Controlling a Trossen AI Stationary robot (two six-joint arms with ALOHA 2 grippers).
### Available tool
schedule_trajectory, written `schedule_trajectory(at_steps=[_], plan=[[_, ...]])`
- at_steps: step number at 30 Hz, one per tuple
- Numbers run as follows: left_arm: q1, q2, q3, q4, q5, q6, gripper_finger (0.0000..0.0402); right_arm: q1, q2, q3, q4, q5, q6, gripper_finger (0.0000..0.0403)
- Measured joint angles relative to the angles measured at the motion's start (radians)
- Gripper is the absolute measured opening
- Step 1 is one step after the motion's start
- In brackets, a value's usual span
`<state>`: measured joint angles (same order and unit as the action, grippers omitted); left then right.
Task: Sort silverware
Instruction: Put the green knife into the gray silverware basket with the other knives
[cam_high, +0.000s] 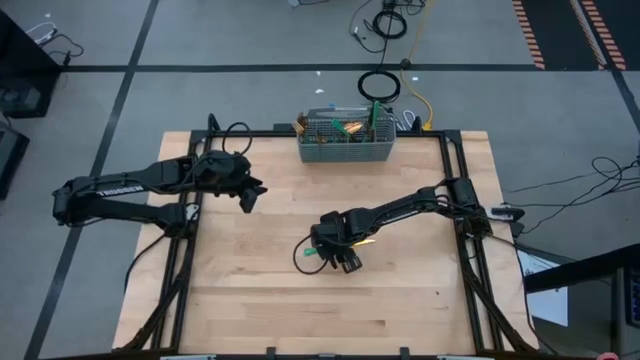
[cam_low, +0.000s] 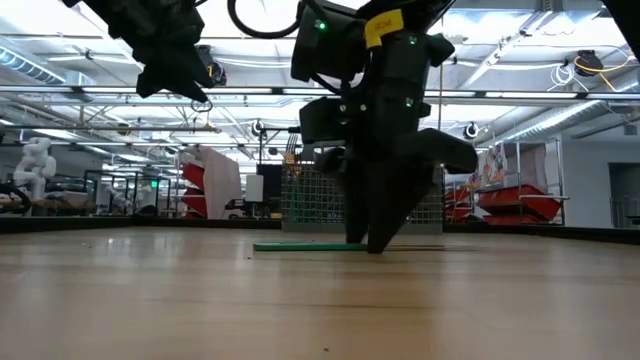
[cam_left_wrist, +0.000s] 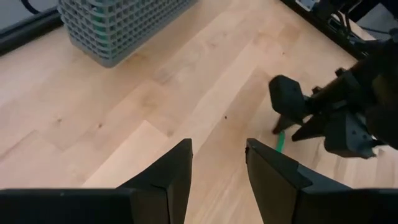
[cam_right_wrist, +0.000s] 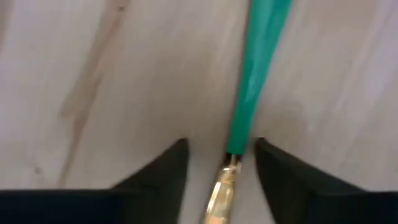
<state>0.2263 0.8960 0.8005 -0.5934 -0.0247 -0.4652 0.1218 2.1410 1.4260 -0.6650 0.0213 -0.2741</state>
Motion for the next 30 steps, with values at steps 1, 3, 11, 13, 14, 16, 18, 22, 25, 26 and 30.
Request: schedule_trajectory(at_steps=[1,3,11,13,14,16,18,22,25,26,30], plan=[[0.0,0.0,0.0,0.0,-0.006,0.0,0.0155,0.001,0.005,0.001,-0.004,0.0,0.0,0.0181],[0.0,0.0,0.0,0.0,-0.009,0.0,0.0155,0.0,0.014,0.002,-0.006,-0.019,-0.002,0.0121],[0.0,0.0,0.0,0.0,-0.011,-0.001,0.0154,-0.001,0.016,0.0,-0.007,-0.019,0.046,0.0006],[0.0,0.0,0.0,0.0,-0.011,-0.001,0.0154,0.001,0.006,-0.002,-0.007,-0.003,0.056,0.0004],[0.0,0.0,0.0,0.0,-0.011,-0.001,0.0154,0.002,-0.006,-0.005,-0.007,0.007,0.063,0.0003],[0.0,0.0,0.0,0.0,-0.011,-0.001,0.0154,0.008,-0.029,-0.011,-0.01,0.039,0.073,0.0002],[0.0,0.0,0.0,0.0,-0.011,-0.001,0.0154,0.014,-0.058,-0.013,-0.011,0.069,0.092,0.0001],[0.0,0.0,0.0,0.001,-0.011,-0.001,0.0154,0.014,-0.1,-0.019,-0.054,0.13,0.128,0.0001],[0.0,0.0,0.0,0.001,-0.011,-0.001,0.0154,0.014,-0.113,-0.015,-0.092,0.202,0.124,0.0],[0.0,0.0,0.0,0.0,-0.011,-0.001,0.0154,0.015,-0.115,-0.015,-0.121,0.222,0.116,0.0],[0.0,0.0,0.0,0.001,-0.011,-0.001,0.0154,0.018,-0.116,-0.015,-0.226,0.364,0.048,0.0]])
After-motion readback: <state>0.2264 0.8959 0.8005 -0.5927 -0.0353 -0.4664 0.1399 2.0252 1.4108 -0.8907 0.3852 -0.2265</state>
